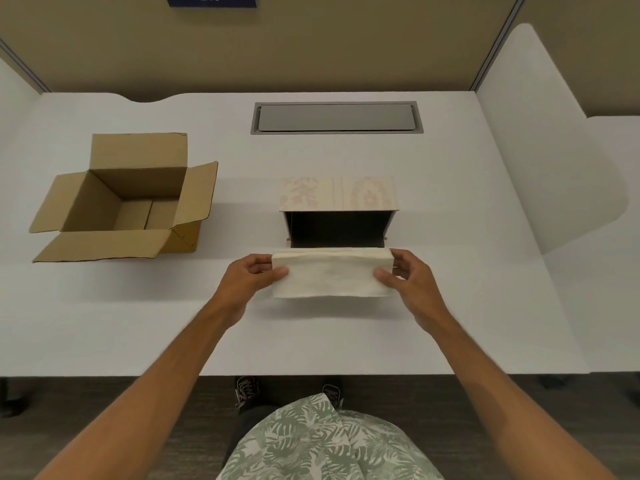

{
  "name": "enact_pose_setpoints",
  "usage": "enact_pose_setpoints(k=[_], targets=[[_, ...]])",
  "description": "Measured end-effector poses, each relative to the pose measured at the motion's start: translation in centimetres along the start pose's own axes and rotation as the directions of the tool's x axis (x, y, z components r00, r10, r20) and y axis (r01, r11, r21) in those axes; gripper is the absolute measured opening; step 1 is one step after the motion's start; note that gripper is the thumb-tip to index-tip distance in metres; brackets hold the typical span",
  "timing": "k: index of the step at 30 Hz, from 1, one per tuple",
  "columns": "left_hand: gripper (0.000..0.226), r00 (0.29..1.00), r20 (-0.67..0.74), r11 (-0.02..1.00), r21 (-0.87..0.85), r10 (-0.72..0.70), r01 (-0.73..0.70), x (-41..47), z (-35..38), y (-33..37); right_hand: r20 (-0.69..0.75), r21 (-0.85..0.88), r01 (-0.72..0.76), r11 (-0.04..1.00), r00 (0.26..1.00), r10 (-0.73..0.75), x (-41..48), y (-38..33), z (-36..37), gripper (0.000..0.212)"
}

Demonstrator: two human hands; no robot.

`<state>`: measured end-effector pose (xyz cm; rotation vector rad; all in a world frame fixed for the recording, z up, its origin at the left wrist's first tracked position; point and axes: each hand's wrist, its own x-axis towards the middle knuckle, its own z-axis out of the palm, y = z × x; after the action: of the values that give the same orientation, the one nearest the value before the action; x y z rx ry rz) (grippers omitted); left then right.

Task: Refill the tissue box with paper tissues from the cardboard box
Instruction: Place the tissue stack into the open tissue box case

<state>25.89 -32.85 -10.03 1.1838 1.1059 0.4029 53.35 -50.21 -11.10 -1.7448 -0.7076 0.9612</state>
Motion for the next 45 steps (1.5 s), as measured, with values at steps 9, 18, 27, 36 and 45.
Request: enact_pose_setpoints(k=[9,18,27,36,45], targets=[[0.017,0.984,-0.081,0.985,-0.084,-0.160,0.153,4.6,3.3,1.6,-0.126,0.071,-0.208,0.976,0.968,0.216,5.0,-0.2,-0.2,0.046],[0.016,0.969,-0.111,0.974,-0.078,-0.221,0.213,6.0,3.3,1.2,-0.131,0.076,-0.272,0.959,0.951,0.280,6.4,-0.2,0.7,0.048],[0.015,0.967,-0.143,0.977,-0.016,-0.213,0.213,6.4,3.5,0.8,-0.151,0.021,-0.258,0.966,0.954,0.258,6.3,-0.5,1.1,0.047],[0.013,0.970,-0.134,0.979,-0.014,-0.204,0.204,6.4,3.7,0.8,-0.161,0.046,-0.279,0.959,0.945,0.283,6.2,-0.7,0.8,0.040],[0.057,0.932,-0.207,0.638,0.769,0.299,-0.034,4.9,5.5,-0.1,-0.215,-0.120,-0.239,0.964,0.954,0.210,6.0,-0.8,1.7,0.033]])
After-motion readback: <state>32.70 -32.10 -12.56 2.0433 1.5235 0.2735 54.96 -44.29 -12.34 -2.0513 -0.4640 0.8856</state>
